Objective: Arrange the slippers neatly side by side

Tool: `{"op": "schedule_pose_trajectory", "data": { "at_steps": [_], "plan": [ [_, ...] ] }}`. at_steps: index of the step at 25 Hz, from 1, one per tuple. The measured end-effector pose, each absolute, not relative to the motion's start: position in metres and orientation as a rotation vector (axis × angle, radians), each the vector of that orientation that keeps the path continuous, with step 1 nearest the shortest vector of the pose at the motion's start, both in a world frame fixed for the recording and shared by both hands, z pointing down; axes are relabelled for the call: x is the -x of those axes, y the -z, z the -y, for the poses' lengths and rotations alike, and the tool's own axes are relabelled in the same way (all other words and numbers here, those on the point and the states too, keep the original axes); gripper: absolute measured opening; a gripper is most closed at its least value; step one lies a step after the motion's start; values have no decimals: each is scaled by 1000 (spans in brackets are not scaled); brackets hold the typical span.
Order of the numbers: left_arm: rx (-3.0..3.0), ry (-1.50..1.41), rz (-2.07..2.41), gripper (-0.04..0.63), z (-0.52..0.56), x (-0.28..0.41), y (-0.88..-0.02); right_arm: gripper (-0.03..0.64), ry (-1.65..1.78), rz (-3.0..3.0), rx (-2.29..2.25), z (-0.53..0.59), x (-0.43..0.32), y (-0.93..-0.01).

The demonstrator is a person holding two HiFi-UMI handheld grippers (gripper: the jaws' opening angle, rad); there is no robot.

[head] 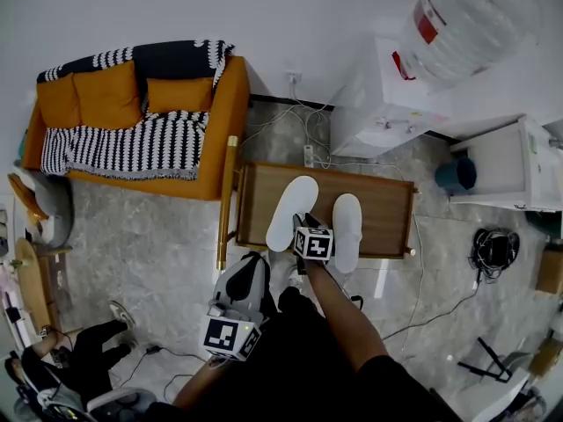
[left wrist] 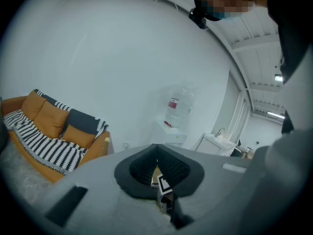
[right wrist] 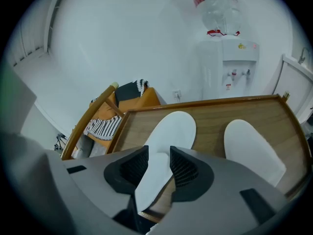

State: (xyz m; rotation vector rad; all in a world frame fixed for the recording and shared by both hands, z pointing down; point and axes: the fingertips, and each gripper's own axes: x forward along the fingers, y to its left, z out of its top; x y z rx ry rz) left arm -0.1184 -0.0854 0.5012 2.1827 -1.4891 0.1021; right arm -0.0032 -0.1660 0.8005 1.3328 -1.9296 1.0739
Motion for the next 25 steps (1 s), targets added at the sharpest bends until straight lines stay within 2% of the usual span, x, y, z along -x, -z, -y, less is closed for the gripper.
{"op": "schedule_pose_trajectory", "data": {
  "at_steps": [9,14,25],
  "plan": [
    [-2164,-115,1495,12,85,126,-507,106,-1091,1860,-1348,169,1,-819],
    [-2168,-130,1493,12,85,126,-508,43,-1074,1860,-1321,169,-3,-821],
    [-2186,-117,1476,12,80,113,-504,26,-912,1989,-1174,161,-2,-789]
  ]
}}
